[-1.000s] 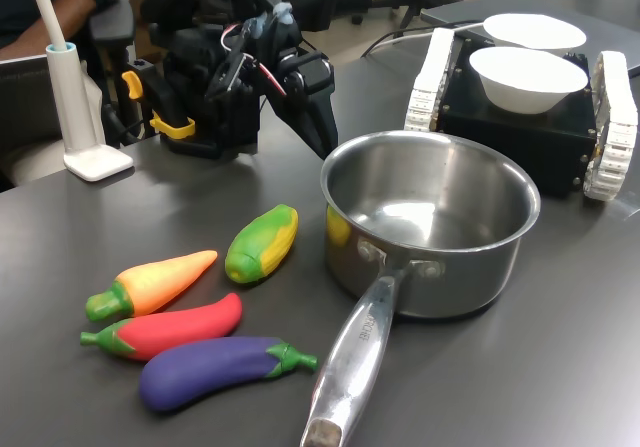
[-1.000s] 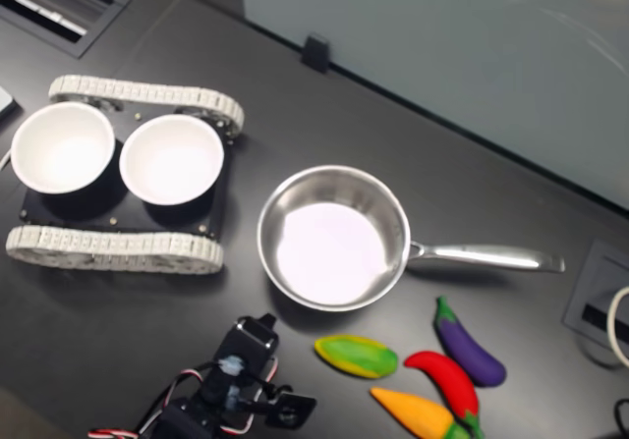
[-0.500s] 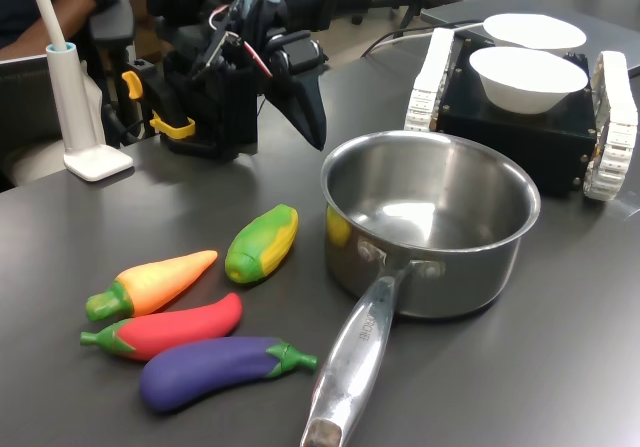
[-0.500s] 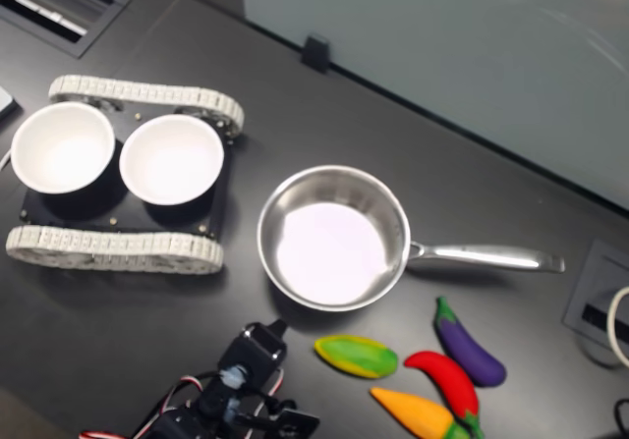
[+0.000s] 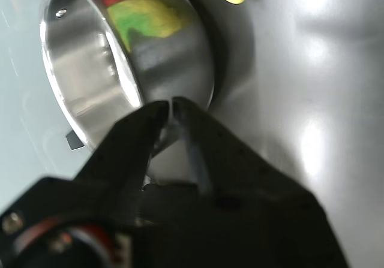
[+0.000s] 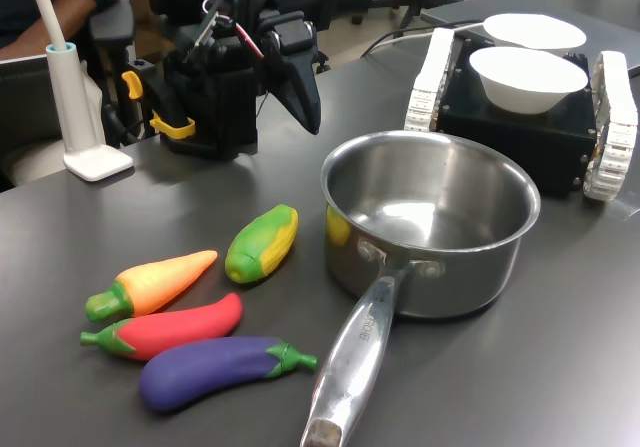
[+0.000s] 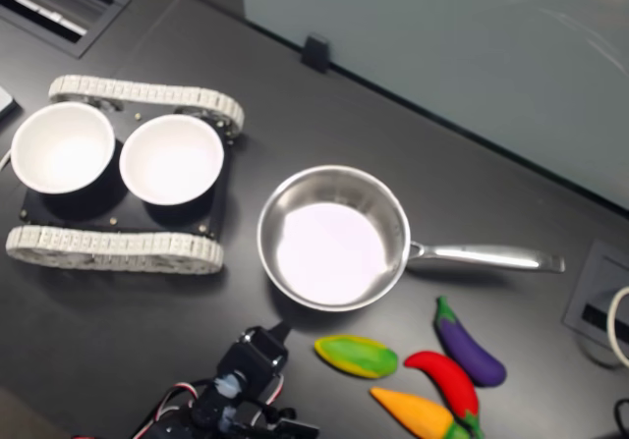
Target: Pick up the carrot and place them in the pan
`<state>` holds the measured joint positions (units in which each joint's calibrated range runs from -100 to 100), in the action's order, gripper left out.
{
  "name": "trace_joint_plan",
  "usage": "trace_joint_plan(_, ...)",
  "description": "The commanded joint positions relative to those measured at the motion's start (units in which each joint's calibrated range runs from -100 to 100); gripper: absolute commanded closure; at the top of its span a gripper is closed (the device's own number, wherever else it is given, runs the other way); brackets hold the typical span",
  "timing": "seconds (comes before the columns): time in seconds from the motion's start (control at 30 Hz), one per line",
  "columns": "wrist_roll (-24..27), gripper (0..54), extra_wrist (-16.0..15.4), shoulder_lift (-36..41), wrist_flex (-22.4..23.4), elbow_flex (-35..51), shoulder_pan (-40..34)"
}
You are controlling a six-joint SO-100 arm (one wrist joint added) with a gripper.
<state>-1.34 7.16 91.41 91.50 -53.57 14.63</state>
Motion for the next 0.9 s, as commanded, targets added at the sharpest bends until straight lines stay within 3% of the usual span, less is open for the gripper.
trace_joint_plan(0.0, 0.0, 53.5, -0.4, -2.1, -0.1, 6.8, 1.3)
trace_joint_plan(0.47, 0.7, 53.5, -0.4, -7.1, 1.9, 16.4, 4.5)
trace_joint_plan(0.87, 1.0, 53.5, -0.3, -17.5, 5.5, 30.3, 6.1)
